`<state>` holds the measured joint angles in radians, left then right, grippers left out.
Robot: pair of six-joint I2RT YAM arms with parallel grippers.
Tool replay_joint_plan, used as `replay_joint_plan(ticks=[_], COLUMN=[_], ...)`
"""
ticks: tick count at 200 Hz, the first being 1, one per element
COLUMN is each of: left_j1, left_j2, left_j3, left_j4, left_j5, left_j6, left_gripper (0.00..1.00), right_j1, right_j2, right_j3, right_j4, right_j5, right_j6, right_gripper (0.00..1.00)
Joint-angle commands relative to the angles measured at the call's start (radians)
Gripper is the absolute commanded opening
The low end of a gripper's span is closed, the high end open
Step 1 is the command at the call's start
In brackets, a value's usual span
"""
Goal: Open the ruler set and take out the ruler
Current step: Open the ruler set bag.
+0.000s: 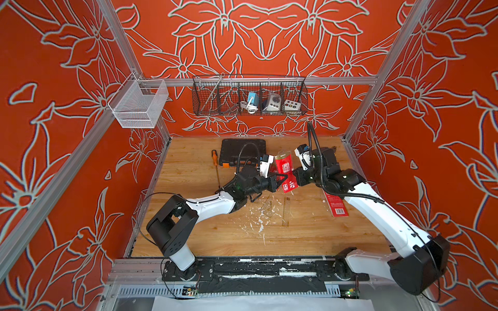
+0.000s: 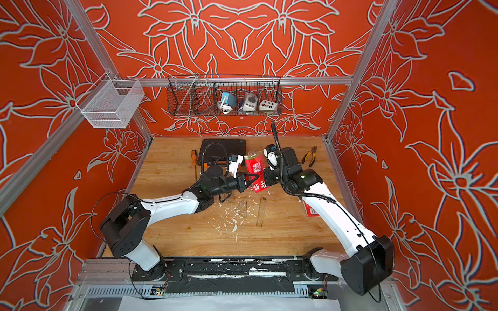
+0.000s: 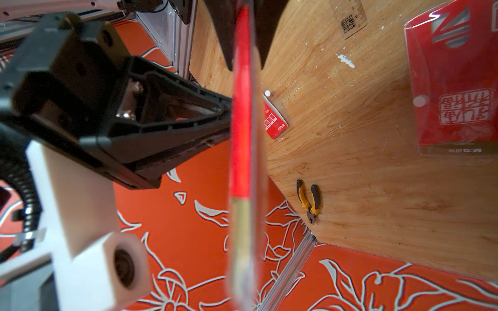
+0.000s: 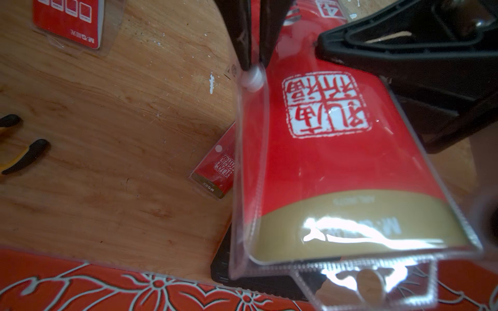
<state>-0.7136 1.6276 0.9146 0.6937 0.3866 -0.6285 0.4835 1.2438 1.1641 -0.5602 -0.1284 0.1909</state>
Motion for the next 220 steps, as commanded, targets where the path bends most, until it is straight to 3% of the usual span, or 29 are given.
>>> replay_joint_plan(ticks=[1,41,115,176,220], left_j1=[-0.01,-0.011,-0.011,-0.01,-0.009], left_j2=[-0.043,-0.047,-0.064,-0.067,-0.065], left_j3=[0.015,0.006,-0.018,-0.025,-0.023], left_j4=[0.056,0.055,0.037,0.03,0.013], left_j5=[0.043,0.045,0.035,0.037,0.026], left_j6=[0.01,0.012,0.024,0.03,0.042], left_gripper=[0.0,0.0,0.0,0.0,0.0], right_j1=[-0.013,-0.012,-0.013,-0.013,-0.013], right_j2=[-0.014,-0.035,-0.046,-0.056,-0.08], right_j3=[-0.005,-0.014,-0.017,-0.021,-0.016], right_j4=[0.032,0.032,-0.014,-0.012,-0.004], right_j5=[0.114,0.143,0.337,0.395,0.276], right_j6=[0.002,0.003,0.029,0.026,-0.027], right_gripper=[0.0,0.0,0.0,0.0,0.0])
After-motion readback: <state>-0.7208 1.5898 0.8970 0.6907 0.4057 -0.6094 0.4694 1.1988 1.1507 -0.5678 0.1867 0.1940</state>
